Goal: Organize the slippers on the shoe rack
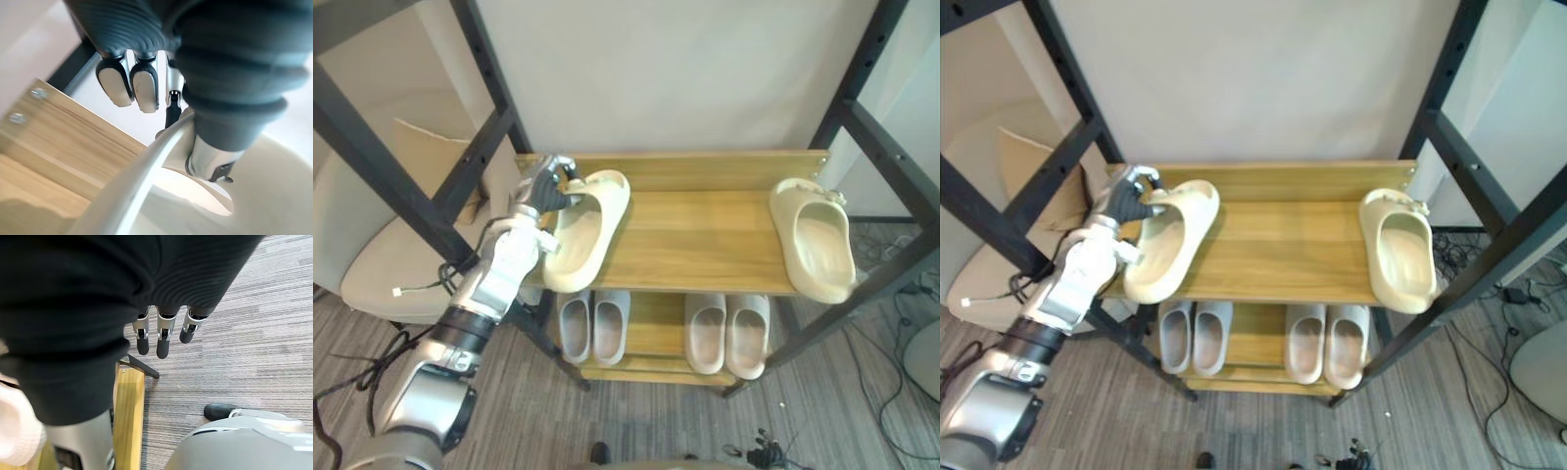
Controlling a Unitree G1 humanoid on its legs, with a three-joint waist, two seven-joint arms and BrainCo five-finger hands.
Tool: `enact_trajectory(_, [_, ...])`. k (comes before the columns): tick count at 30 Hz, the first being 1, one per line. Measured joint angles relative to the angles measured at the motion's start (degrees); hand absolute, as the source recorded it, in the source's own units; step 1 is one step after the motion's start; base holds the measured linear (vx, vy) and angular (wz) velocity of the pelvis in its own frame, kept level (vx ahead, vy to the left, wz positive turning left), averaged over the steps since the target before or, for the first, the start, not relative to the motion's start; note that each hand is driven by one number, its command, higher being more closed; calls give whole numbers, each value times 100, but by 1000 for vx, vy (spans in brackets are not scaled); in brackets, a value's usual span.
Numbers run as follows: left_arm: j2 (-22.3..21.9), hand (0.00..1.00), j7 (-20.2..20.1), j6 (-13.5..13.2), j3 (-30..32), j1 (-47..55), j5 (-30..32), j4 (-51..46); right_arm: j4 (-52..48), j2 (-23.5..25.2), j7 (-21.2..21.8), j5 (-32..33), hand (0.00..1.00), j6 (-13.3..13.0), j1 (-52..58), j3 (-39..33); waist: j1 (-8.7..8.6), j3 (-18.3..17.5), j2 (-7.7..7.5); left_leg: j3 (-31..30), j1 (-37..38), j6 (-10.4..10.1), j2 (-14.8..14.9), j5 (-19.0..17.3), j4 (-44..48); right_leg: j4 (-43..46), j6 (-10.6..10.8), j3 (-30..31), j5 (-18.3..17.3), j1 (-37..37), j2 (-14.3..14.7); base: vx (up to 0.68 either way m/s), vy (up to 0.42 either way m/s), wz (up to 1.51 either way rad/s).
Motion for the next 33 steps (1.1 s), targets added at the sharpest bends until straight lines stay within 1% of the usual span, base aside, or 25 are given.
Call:
enact_trajectory(3, [-132, 100, 82, 3, -182, -312, -13, 178, 24, -37, -20, 53, 0, 0, -68, 1, -93, 18, 30, 1, 2, 0, -2, 0, 0, 0, -2, 4, 1, 0, 0, 0, 0, 0])
enact_trajectory(7, [-396, 100, 86, 1, -246, -628, -64, 204, 131, -66, -30, 181, 0, -2, -164, -6, -203, 54, 91, 12, 11, 0, -4, 0, 0, -3, -5, 20, 3, 35, 1, 0, 0, 0])
enact_trajectory(10, [-556, 100, 91, 2, -396, -851, -66, 377, 206, -93, -34, 188, 0, 5, -206, -13, -217, 80, 137, 43, 31, 0, -1, 0, 0, -3, -7, 50, 4, 39, 3, 0, 0, -7])
enact_trajectory(11, [-594, 100, 91, 1, -452, -889, -66, 410, 206, -111, -35, 209, 0, 4, -215, -16, -253, 100, 166, 81, 45, 0, -1, -1, 0, -3, -13, 82, 8, 37, 3, -2, 2, -13])
enact_trajectory(13, [-694, 100, 92, 1, -459, -910, -66, 492, 204, -131, -38, 212, 0, 4, -220, -18, -263, 132, 201, 151, 74, 1, -1, -2, 0, -2, -17, 141, 12, 35, 3, -9, 2, -15])
enact_trajectory(15, [-784, 100, 92, 32, -488, -972, -67, 621, 194, -135, -45, 217, 0, 4, -228, -33, -327, 175, 228, 159, 69, 1, 8, -2, 1, 15, -14, 192, 18, 13, 3, -26, -1, -7])
enact_trajectory(19, [-1065, 100, 116, 80, -679, -1204, -72, 617, 154, -93, -79, 225, 0, 4, -207, -191, -337, 179, 236, 185, -97, 8, 21, 4, 3, 174, -5, 258, 12, -253, 9, -15, 4, -4])
enact_trajectory(22, [-1360, 100, 148, 82, -801, -1270, -69, 617, 140, -64, -154, 268, 0, 3, -162, -246, -360, 181, 242, 262, -70, 8, 9, 4, 4, 221, 11, 324, 0, -277, -8, -3, 14, -10])
enact_trajectory(23, [-1393, 100, 171, 82, -822, -1277, -68, 617, 135, -64, -158, 292, 0, 3, -160, -246, -361, 181, 242, 277, -69, 8, 10, 4, 4, 244, 16, 338, -7, -294, -8, -20, 3, -12])
enact_trajectory(24, [-1471, 100, 199, 83, -867, -1306, -68, 621, 90, -61, -165, 387, 0, 2, -146, -247, -364, 185, 251, 298, -77, 9, 12, 5, 4, 328, 21, 372, -36, -355, -8, -19, -2, -8])
enact_trajectory(29, [-1828, 100, 201, 115, -965, -1502, -65, 856, -141, -25, -200, 404, 0, -3, -35, -261, -390, 196, 275, 306, -79, 26, -8, 17, 3, 665, 38, 403, -191, -521, -44, -26, -7, -2])
enact_trajectory(30, [-1886, 0, 202, 119, -967, -1512, -65, 856, -220, -15, -202, 405, 0, -2, -7, -262, -393, 198, 283, 313, -89, 31, -8, 20, 3, 734, 45, 415, -219, -567, -54, 0, 0, 0])
enact_trajectory(33, [-2072, 0, 204, 127, -1102, -1604, -65, 976, -312, 51, -206, 435, 0, -5, 55, -401, -403, 198, 293, 317, -93, 34, -17, 23, 3, 857, 74, 411, -283, -622, -92, -4, -5, 1])
